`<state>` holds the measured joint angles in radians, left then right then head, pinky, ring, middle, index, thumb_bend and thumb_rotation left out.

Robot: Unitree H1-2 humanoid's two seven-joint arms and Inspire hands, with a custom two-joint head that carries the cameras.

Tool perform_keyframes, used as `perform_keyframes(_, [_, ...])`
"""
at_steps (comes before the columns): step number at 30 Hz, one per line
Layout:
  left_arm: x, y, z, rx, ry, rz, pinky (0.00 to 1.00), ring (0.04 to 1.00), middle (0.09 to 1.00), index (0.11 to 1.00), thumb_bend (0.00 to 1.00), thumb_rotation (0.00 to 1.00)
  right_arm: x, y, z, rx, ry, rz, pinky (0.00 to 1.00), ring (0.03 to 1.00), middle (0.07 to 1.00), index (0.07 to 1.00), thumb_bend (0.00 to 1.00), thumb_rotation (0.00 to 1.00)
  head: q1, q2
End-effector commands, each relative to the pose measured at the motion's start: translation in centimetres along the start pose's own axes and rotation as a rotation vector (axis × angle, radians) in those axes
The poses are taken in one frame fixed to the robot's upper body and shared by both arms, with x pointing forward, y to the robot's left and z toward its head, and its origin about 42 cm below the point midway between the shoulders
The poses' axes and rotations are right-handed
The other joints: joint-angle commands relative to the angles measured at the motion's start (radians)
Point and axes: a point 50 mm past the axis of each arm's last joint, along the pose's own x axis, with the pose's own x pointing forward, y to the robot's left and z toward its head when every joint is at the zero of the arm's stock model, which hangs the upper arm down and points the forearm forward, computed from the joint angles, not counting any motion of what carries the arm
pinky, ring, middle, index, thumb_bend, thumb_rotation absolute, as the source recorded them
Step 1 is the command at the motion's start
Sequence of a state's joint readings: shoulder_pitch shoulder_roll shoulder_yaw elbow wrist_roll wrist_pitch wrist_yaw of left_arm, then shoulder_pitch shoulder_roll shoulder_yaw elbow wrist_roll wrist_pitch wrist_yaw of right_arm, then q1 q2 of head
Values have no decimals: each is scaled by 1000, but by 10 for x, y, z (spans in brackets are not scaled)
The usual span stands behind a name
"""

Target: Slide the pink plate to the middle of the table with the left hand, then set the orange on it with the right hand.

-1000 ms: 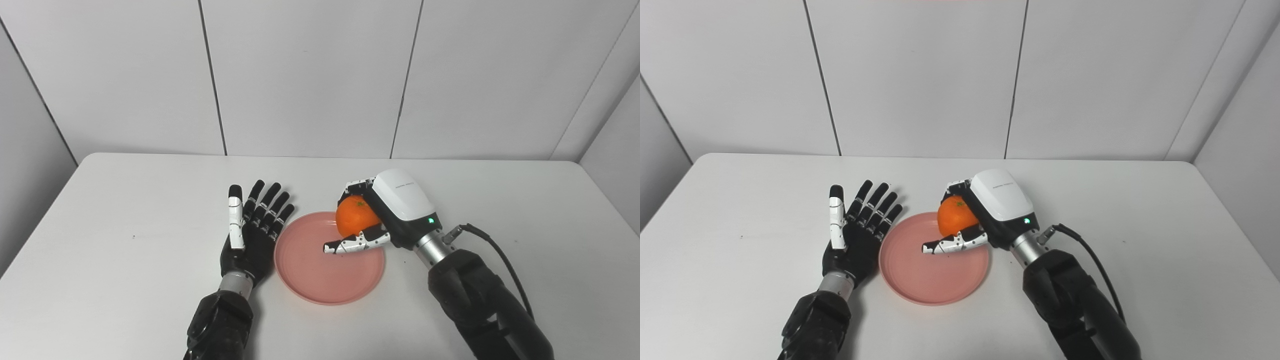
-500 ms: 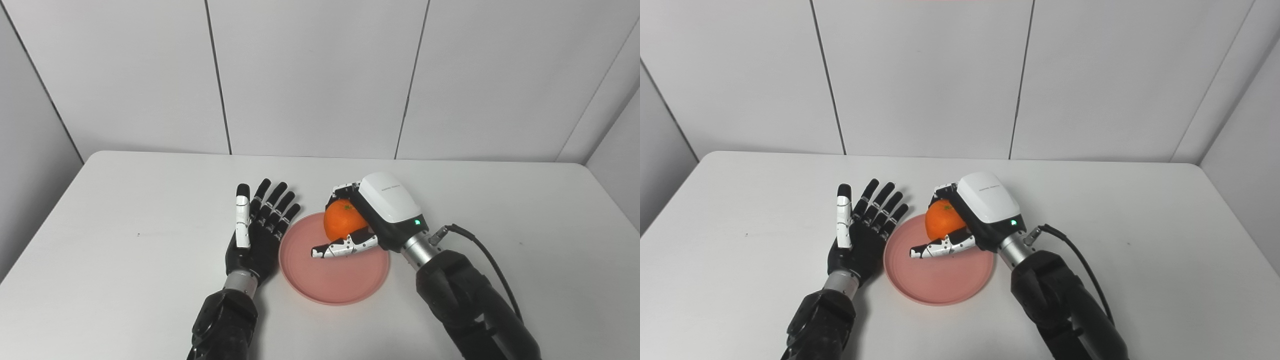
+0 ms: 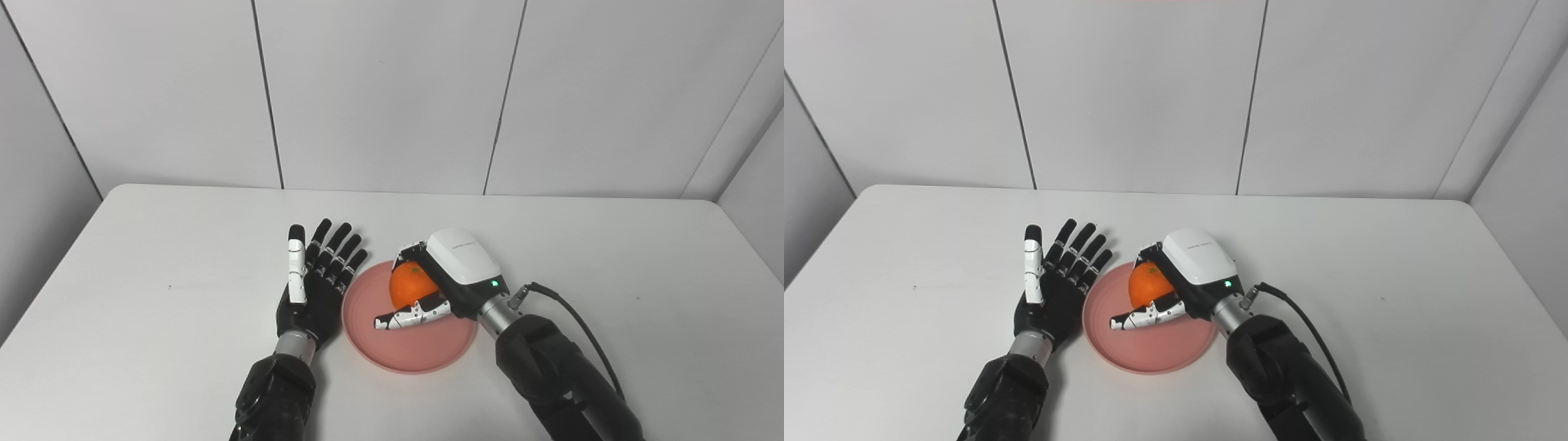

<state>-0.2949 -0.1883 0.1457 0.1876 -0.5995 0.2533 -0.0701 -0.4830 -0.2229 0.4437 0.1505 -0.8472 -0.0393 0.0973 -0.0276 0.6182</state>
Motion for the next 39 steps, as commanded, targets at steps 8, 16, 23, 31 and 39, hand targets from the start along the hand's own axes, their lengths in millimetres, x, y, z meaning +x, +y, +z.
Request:
perform_keyframes(8, [-21, 24, -52, -42, 162, 187, 852, 866, 868, 934, 755, 722, 14, -15, 6, -37, -74, -57, 138, 197, 267, 268, 711, 649, 2, -1])
perform_keyframes(16, [-20, 24, -52, -47, 160, 188, 851, 865, 868, 935, 759, 716, 12, -14, 5, -35, -82, -71, 166, 220, 294, 306, 712, 651, 1, 0])
perform_keyframes(23, [-22, 24, -52, -43, 163, 188, 856, 875, 872, 942, 752, 723, 8, -13, 6, -65, -125, -120, 311, 340, 400, 442, 726, 704, -2, 1])
perform_keyframes(31, [-25, 24, -53, -46, 164, 190, 846, 883, 878, 935, 753, 721, 5, -14, 9, -59, -148, -148, 460, 491, 552, 618, 828, 778, -3, 11])
perform_keyframes(39, [-23, 28, -53, -44, 168, 194, 867, 887, 881, 920, 765, 701, 6, -13, 8, -48, -156, -140, 488, 530, 594, 657, 925, 844, -7, 6])
